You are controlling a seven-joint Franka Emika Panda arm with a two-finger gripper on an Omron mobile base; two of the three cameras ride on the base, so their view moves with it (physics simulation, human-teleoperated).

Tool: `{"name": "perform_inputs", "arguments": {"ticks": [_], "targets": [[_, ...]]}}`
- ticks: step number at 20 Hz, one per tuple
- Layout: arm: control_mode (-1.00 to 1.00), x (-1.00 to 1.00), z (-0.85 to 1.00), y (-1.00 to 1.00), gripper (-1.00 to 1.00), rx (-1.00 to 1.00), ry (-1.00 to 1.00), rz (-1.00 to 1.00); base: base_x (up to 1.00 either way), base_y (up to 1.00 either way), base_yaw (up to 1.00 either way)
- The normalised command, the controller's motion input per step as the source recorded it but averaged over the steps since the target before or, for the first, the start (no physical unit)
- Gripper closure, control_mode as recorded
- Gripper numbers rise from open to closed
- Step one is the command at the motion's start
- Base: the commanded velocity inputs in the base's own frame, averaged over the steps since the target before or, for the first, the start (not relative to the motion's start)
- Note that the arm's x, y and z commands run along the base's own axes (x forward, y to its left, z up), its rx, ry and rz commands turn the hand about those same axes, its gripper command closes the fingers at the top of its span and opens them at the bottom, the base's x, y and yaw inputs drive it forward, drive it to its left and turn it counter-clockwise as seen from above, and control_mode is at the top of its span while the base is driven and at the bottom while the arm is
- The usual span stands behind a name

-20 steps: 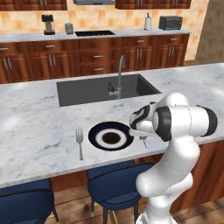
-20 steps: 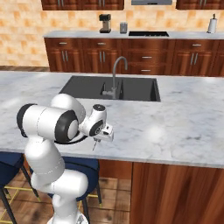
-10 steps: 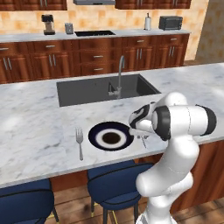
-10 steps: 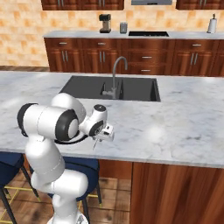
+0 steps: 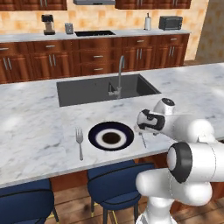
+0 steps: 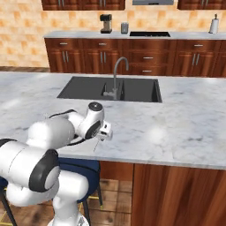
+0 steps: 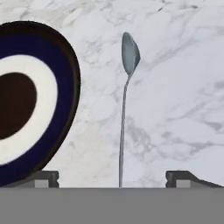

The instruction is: Take the fork and place it on the left side of the plate. Then take the spoon and place it on the right side of the plate. Make sure they're directly next to the plate.

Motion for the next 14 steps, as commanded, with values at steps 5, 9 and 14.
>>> {"name": "perform_inputs", "arguments": {"ticks": [5, 9, 14], "targets": [[-1.0, -0.5, 1.0, 0.29, -1.0, -0.02, 0.0, 0.0, 0.0, 0.0, 0.0], [-1.0, -0.53, 1.0, 0.34, -1.0, -0.02, 0.0, 0.0, 0.0, 0.0, 0.0], [-1.0, -0.61, 1.0, 0.32, -1.0, -0.03, 0.0, 0.0, 0.0, 0.0, 0.0]]}}
